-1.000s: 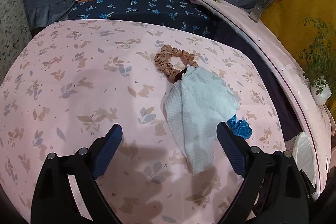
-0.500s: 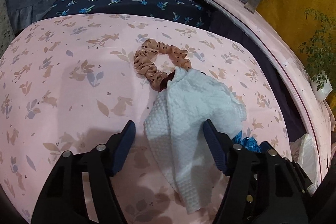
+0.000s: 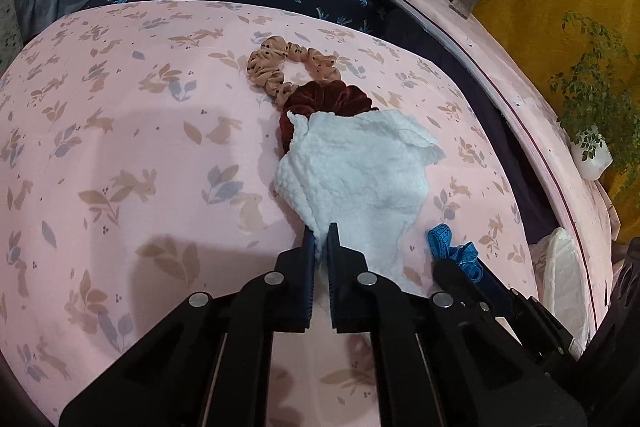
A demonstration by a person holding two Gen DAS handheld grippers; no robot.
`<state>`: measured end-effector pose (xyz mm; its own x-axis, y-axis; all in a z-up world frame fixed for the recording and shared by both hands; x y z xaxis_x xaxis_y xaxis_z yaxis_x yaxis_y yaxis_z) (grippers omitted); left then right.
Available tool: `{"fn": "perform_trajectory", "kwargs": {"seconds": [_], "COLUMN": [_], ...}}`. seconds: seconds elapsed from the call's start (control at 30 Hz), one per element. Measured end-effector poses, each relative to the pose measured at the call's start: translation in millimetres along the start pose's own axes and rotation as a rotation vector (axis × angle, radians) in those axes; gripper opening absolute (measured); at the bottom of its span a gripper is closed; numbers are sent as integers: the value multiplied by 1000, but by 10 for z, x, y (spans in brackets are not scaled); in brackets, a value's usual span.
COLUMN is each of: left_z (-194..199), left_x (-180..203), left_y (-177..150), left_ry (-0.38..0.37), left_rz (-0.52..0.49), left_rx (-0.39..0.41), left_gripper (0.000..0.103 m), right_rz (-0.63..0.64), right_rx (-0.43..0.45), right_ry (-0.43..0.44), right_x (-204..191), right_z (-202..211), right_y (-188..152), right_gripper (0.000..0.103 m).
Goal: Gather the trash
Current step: 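Grasp the blue cord with the right tool while the left tool grasps the white wipe, then carry the blue cord and white wipe with both tools over the bin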
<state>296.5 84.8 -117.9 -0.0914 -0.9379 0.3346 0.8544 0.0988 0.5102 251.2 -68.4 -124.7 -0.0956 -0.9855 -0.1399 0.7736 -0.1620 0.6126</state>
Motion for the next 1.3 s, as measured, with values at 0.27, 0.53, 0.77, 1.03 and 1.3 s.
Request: {"fn": "perform_trajectory", "kwargs": {"seconds": [0.27, 0.53, 0.77, 1.03, 1.3], "left_z": [209, 454, 605, 694, 773], "left_x": [127, 453, 833, 1304, 1729], "left_y": [-218, -351, -465, -568, -621], "left_ry": [-3, -22, -46, -79, -109], "left_rz": [-2, -45, -96, -166, -218], "left_rx": [5, 24, 34, 42, 60], "left_gripper": [5, 5, 5, 4, 4], "right_rz": [-28, -63, -102, -160, -217], "right_rx": [-2, 30, 58, 93, 124], "right_ry": [-9, -16, -23, -50, -79], "right_x": [180, 409, 669, 1059, 1471], "right_z": [278, 593, 856, 1096, 1306], "right_y": [-207, -297, -380, -403, -440], "right_gripper": [25, 25, 25, 25, 25]}}
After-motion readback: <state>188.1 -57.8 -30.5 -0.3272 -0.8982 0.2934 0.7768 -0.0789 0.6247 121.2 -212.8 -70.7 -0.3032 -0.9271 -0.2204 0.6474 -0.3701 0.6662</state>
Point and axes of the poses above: each gripper's, at about its wrist camera, not at the fingertips, and z roughly against the way its jaws point, x to its right, y to its top, the point moved 3 cm from there along -z, roughly the way its jaws point, and after that the axes turned 1 degree about -z, right-handed, at the moved point
